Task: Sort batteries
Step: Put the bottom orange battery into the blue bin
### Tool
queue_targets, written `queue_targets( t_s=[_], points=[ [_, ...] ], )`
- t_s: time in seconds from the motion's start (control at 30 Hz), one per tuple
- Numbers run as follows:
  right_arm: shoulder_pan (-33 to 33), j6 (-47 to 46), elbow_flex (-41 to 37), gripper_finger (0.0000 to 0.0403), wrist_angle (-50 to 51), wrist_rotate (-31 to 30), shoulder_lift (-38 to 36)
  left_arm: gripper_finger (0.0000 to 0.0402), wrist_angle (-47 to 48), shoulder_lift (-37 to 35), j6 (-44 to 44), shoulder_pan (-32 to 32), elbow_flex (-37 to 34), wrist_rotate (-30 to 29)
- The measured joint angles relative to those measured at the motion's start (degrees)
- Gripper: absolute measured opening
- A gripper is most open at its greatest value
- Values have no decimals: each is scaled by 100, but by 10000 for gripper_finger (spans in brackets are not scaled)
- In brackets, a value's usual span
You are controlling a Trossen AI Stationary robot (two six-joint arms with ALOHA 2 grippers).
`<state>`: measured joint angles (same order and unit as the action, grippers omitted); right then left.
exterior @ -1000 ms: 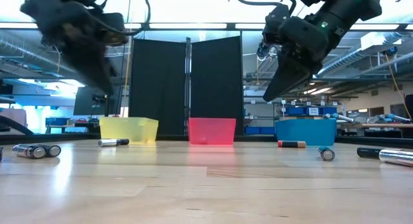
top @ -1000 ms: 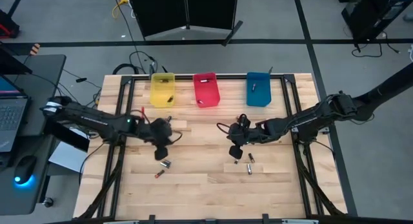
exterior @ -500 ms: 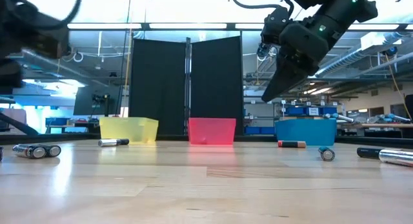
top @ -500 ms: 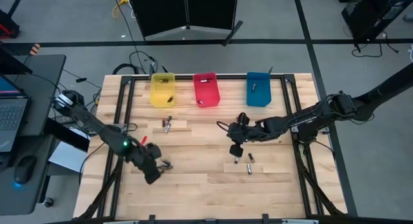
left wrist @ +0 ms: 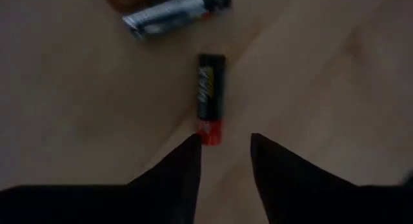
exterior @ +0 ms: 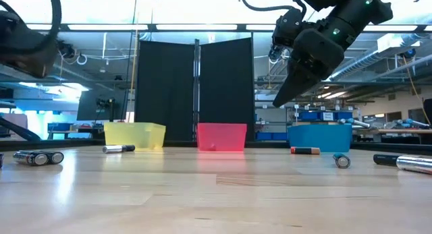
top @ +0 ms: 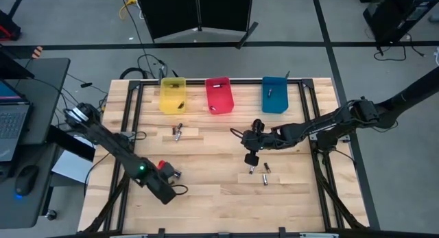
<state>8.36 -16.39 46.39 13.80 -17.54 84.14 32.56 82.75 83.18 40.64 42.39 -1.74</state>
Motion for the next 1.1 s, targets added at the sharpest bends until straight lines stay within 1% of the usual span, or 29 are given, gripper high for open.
queue_targets(
  t_s=[0.1, 0.2, 0.3, 0.43, 0.5, 0.57, 0.63, 0.73, 0.77, 0.87, 1.0, 1.1],
  points=[
    [0, 11, 0, 21, 0, 2, 0, 167, 120, 186, -22, -2, 126, -63],
    [0, 49, 0, 15, 0, 2, 0, 178, 171, 376, -28, 0, 149, -32],
    [0, 54, 0, 13, 0, 2, 0, 182, 174, 511, -50, 29, 152, -32],
    [0, 54, 0, 21, 1, 2, 0, 179, 197, 578, -57, 64, 166, -132],
    [0, 54, 0, 23, 0, 2, 1, 168, 212, 580, -59, 72, 166, -202],
    [0, 54, 0, 20, 0, 2, 2, 147, 235, 580, -66, 70, 164, -207],
    [0, 54, 0, 16, 0, 2, 2, 115, 254, 584, -140, 72, 158, -223],
    [2, 54, 0, 13, 0, 4, 2, 54, 271, 582, -262, 79, 153, -251],
    [2, 54, 0, 13, 1, 4, 2, 40, 231, 580, -331, 79, 153, -253],
    [4, 54, 0, 19, 2, 4, 2, 40, 157, 583, -481, 79, 162, -263],
    [7, 54, 0, 20, 2, 7, 2, 40, 306, 608, -735, 72, 344, -220],
    [38, 53, 0, 13, 3, 6, 2, 40, 342, 470, -907, 42, 528, -455]
  ],
)
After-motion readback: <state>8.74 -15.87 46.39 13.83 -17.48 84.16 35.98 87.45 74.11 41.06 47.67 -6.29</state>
